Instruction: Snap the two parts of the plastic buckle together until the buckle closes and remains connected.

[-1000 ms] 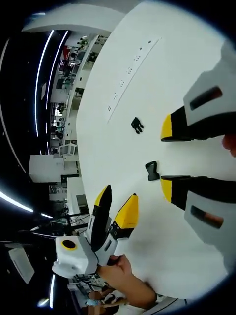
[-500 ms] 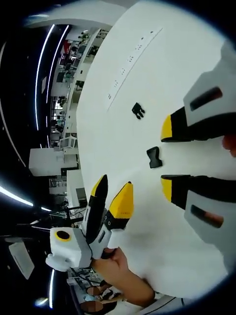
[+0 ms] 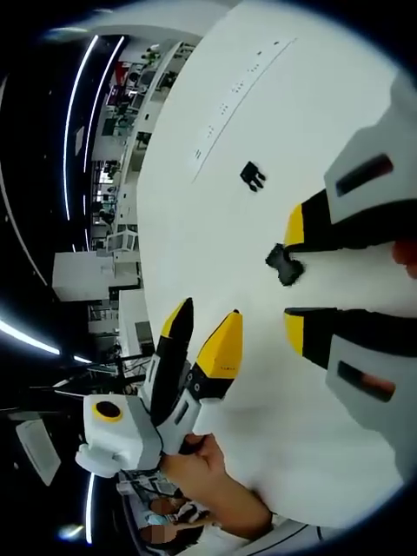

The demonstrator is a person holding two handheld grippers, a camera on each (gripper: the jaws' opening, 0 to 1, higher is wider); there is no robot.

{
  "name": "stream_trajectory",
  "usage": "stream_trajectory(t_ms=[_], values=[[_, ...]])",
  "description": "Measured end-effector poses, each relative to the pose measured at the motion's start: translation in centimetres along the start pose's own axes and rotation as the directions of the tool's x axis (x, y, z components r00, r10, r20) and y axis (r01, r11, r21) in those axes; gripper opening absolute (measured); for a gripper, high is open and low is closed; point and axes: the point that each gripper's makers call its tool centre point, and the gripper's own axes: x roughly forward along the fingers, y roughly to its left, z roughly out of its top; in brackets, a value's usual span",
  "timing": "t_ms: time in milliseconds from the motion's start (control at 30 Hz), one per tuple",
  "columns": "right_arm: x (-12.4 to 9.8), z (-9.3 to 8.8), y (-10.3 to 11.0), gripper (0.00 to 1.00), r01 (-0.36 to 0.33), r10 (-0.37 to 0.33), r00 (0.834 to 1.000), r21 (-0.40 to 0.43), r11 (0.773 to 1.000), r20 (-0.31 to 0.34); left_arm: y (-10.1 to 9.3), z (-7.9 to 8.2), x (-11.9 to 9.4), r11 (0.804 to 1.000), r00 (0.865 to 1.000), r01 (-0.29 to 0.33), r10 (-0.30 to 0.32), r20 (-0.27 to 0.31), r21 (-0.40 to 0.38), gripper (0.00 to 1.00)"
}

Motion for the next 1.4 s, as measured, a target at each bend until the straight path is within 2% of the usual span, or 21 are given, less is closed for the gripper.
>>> stream_trajectory(t_ms=[233,367,500,733,833,900,1067,1133,1300,1400], values=[[0.1,0.5,0.4,0.28,-0.017,0.017,1.0,-0.038,0.999,0.016,0.0,-0.1,0.0,1.0,1.0,0.002,-0.002,-0.002,0.003,0.44],[-0.3,0.6,-0.6,0.27,0.022,-0.021,1.0,-0.046,0.999,0.017,-0.3,-0.3,0.2,1.0,1.0,0.01,-0.01,-0.008,0.008,0.44],[0.3,0.0,-0.9,0.27,0.042,-0.042,0.999,-0.044,0.998,0.003,-0.2,-0.4,0.2,1.0,1.0,0.007,-0.007,-0.012,0.008,0.43],[-0.8,-0.4,-1.7,0.24,0.087,-0.087,0.996,-0.051,0.995,0.003,-0.2,-0.5,0.3,1.0,1.0,0.006,-0.006,-0.017,0.004,0.43],[-1.2,-0.3,-1.5,0.24,0.088,-0.088,0.996,-0.046,0.995,0.006,-0.5,-0.7,0.4,1.0,1.0,0.014,-0.014,-0.022,0.01,0.43],[-1.3,-0.4,-2.0,0.24,0.088,-0.088,0.996,-0.044,0.995,0.004,-0.8,-0.7,0.5,0.999,0.999,0.027,-0.027,-0.022,0.018,0.43],[-1.8,-0.8,-3.7,0.24,0.137,-0.137,0.991,-0.02,0.99,-0.005,-1.9,-0.8,0.9,0.997,0.997,0.068,-0.067,-0.026,0.04,0.43],[-2.1,-0.9,-4.2,0.24,0.132,-0.132,0.991,-0.004,0.991,-0.003,-2.3,-1.0,1.1,0.996,0.997,0.078,-0.077,-0.031,0.045,0.43],[-2.6,-0.6,-4.3,0.24,0.133,-0.133,0.991,0.005,0.991,0.004,-3.0,-1.4,1.6,0.994,0.995,0.09,-0.088,-0.045,0.055,0.43],[-3.1,-0.4,-5.2,0.24,0.148,-0.148,0.989,0.009,0.989,0.006,-3.6,-1.7,1.9,0.994,0.995,0.089,-0.086,-0.054,0.059,0.42]])
